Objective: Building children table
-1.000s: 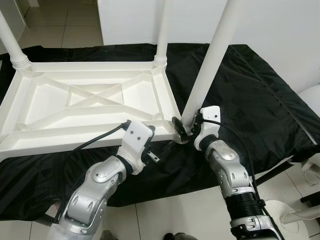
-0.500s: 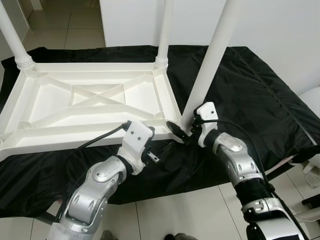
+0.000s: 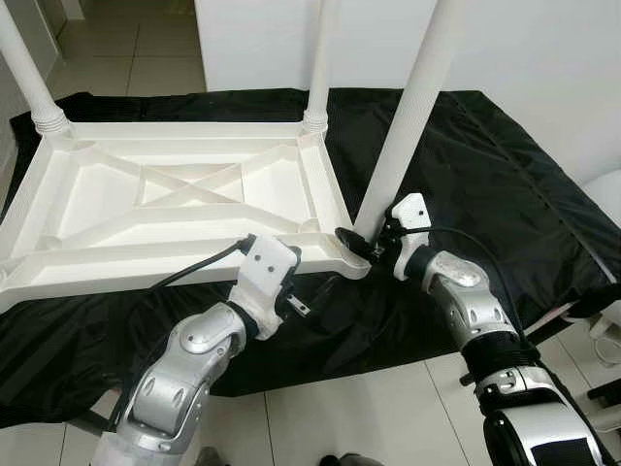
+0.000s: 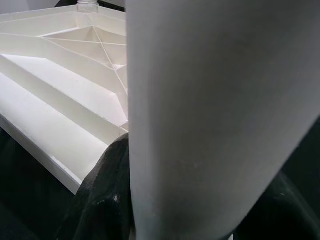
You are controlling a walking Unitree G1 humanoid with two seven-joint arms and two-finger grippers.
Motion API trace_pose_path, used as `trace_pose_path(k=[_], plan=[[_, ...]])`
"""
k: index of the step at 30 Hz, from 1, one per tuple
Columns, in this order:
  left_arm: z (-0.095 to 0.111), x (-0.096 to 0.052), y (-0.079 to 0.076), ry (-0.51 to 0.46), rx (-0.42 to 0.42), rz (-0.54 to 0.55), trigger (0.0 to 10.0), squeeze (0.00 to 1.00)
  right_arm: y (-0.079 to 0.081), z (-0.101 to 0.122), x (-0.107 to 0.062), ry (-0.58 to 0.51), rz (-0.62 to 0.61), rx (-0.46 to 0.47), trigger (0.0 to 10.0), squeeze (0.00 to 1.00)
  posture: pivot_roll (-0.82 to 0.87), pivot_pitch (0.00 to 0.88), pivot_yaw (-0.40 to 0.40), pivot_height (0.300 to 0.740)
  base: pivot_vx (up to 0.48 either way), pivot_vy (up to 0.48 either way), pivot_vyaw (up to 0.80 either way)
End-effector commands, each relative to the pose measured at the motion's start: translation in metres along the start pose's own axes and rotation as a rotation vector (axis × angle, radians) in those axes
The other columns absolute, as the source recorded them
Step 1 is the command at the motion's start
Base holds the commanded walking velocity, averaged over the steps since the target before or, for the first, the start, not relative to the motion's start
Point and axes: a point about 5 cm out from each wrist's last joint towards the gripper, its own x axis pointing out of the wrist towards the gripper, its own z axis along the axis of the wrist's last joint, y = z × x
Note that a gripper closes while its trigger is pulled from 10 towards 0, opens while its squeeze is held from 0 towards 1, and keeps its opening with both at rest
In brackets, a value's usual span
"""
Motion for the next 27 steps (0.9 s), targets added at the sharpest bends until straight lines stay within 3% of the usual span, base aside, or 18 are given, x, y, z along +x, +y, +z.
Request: trace_pose_path(k=[1,3,4,11,13,17,18,21,24,27], plan=[[-0.001,0.001,-0.001,0.009,-0.008,0.0,10.0,0.0,0.002,-0.012,-0.004,0.056,0.013,-0.002,0.0,0.0,0.0,0.07,-0.054,0.74,0.0,0.0,0.0],[0.0,0.001,-0.001,0.008,-0.01,0.0,10.0,0.0,0.003,-0.013,-0.005,0.055,0.014,0.008,0.0,0.0,0.0,0.07,-0.054,0.74,0.0,0.0,0.0],[-0.001,0.001,-0.001,0.01,-0.01,0.0,10.0,0.0,0.005,-0.014,-0.004,0.05,0.0,0.031,10.0,0.0,0.0,0.078,-0.051,0.74,0.0,0.0,0.0],[-0.001,-0.001,-0.002,0.011,-0.014,-0.002,10.0,0.0,0.01,-0.018,0.0,0.084,-0.129,0.07,10.0,0.0,0.0,0.087,-0.048,0.74,0.0,0.0,0.0],[-0.001,-0.001,-0.004,0.012,-0.017,-0.003,10.0,0.0,0.009,-0.016,0.004,0.082,-0.277,0.135,10.0,0.0,0.0,0.091,-0.048,0.74,0.0,0.0,0.0],[-0.001,-0.001,-0.005,0.013,-0.019,-0.005,10.0,0.0,0.011,-0.014,0.006,0.086,-0.401,0.17,10.0,0.0,0.0,0.093,-0.049,0.74,0.0,0.0,0.0],[-0.002,-0.001,-0.005,0.014,-0.022,-0.004,10.0,0.0,0.014,-0.012,0.006,0.078,-0.525,0.195,10.0,0.0,0.0,0.096,-0.051,0.74,0.0,0.0,0.0],[-0.002,-0.001,-0.005,0.014,-0.021,-0.003,10.0,0.0,0.017,-0.012,0.005,0.077,-0.604,0.239,10.0,0.0,0.0,0.096,-0.051,0.74,0.0,0.0,0.0],[-0.002,-0.001,-0.004,0.014,-0.025,0.003,10.0,0.0,0.037,-0.009,0.005,0.058,-0.77,0.27,10.0,0.0,0.0,0.098,-0.056,0.74,0.0,0.0,0.0],[-0.001,-0.001,-0.005,0.011,-0.03,0.003,10.0,0.0,0.047,-0.006,0.009,0.046,-0.757,0.293,10.0,0.0,0.0,0.099,-0.054,0.74,0.0,0.0,0.0]])
